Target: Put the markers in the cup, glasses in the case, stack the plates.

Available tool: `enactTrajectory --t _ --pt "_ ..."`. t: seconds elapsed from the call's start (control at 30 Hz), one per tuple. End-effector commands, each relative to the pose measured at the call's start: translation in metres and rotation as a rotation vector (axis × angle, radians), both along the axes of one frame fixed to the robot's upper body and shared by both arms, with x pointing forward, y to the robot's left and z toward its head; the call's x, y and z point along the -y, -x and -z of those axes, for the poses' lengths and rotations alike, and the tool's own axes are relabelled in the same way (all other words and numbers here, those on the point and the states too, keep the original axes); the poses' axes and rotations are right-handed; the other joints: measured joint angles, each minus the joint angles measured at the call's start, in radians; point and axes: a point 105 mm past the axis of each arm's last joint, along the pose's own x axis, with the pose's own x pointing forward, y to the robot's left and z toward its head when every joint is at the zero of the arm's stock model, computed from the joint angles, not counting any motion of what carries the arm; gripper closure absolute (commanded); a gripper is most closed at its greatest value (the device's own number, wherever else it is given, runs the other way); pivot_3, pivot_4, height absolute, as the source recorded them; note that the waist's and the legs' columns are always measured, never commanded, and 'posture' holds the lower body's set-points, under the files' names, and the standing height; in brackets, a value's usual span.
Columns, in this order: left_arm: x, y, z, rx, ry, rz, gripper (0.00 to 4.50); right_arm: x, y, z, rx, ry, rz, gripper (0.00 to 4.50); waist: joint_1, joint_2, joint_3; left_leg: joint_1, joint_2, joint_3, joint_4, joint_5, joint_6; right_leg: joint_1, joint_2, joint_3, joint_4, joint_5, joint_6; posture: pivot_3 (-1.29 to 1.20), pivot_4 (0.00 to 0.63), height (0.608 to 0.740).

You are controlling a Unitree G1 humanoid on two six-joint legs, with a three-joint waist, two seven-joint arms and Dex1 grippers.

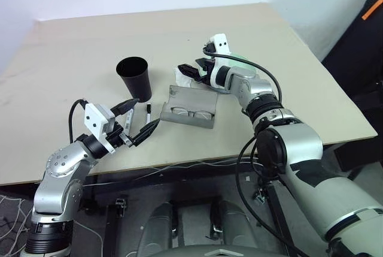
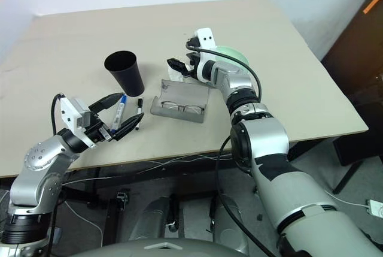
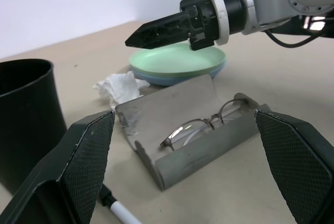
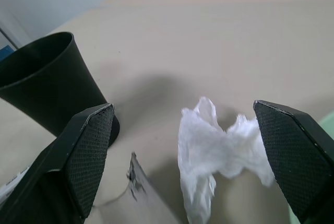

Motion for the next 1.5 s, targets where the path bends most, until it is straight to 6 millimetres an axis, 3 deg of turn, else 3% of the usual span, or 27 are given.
enactTrajectory --t 0.03,0.07,0.17,0.27,0.47,0.63,0.87,1.13,1.23,1.5 --pt "-0.001 0.002 -0.007 0.026 -0.004 -0.003 0.0 0.002 -0.006 -0.014 0.015 0.009 0.051 0.02 0.013 -0.002 0.001 0.006 -0.006 0.0 -0.008 0.0 0.0 0.0 0.003 0.015 0.008 -0.008 -0.005 0.0 0.15 0.721" --pt "-0.001 0.002 -0.006 0.026 -0.004 -0.003 0.0 0.002 -0.006 -0.012 -0.002 0.013 0.055 0.02 0.027 -0.004 0.003 0.01 -0.005 0.003 -0.012 0.0 -0.001 0.0 -0.002 0.015 0.01 -0.011 -0.01 0.0 0.15 0.721" --pt "-0.001 0.002 -0.006 0.024 -0.004 -0.002 0.0 0.001 -0.006 -0.012 -0.018 0.005 0.057 0.02 0.033 -0.003 0.005 0.017 0.03 0.042 -0.014 0.002 -0.003 0.006 -0.001 0.004 0.009 -0.014 -0.023 0.0 0.15 0.721" --pt "0.0 0.002 -0.005 0.021 -0.004 -0.001 0.0 -0.004 -0.006 -0.016 0.0 0.036 0.052 0.02 0.033 -0.002 0.006 0.014 0.048 0.051 0.0 0.006 -0.01 0.013 0.012 0.001 0.003 -0.016 -0.022 0.0 0.15 0.721" --pt "0.001 -0.001 -0.005 0.022 -0.004 0.005 0.0 -0.02 -0.004 -0.019 0.003 0.133 0.052 0.02 0.037 -0.003 0.006 0.007 0.048 0.056 -0.001 0.006 -0.01 0.012 0.014 0.004 -0.012 -0.008 -0.013 0.0 0.15 0.721" --pt "0.003 -0.002 -0.005 0.028 -0.006 0.006 0.0 -0.025 -0.005 -0.004 0.018 0.273 0.082 0.02 0.049 -0.003 0.006 0.004 0.048 0.056 -0.001 0.006 -0.01 0.012 0.014 0.004 -0.017 -0.006 -0.012 0.0 0.15 0.721" --pt "0.002 0.002 -0.002 0.027 -0.012 -0.007 0.0 -0.017 -0.008 0.014 0.022 0.371 0.169 0.02 0.063 -0.003 0.006 -0.001 0.048 0.056 -0.001 0.006 -0.009 0.009 0.015 0.003 -0.018 -0.005 -0.012 0.0 0.15 0.721" --pt "0.001 0.004 -0.002 0.027 -0.011 -0.021 0.0 0.0 -0.015 0.017 -0.031 0.303 0.305 0.02 0.061 -0.003 0.006 0.0 0.049 0.056 -0.001 0.006 -0.009 0.009 0.016 0.003 -0.018 -0.004 -0.012 0.0 0.15 0.721" --pt "0.001 0.004 -0.001 0.027 -0.012 -0.021 0.0 0.005 -0.015 0.021 -0.045 0.329 0.328 0.64 0.061 -0.003 0.006 0.0 0.049 0.056 -0.001 0.006 -0.009 0.009 0.016 0.004 -0.018 -0.004 -0.012 0.0 0.15 0.721" --pt "0.002 0.003 -0.001 0.029 -0.015 -0.022 0.0 0.003 -0.013 0.031 -0.052 0.39 0.319 3.43 0.061 -0.003 0.006 0.0 0.049 0.056 -0.001 0.006 -0.009 0.009 0.016 0.004 -0.018 -0.004 -0.012 0.0 0.15 0.721"
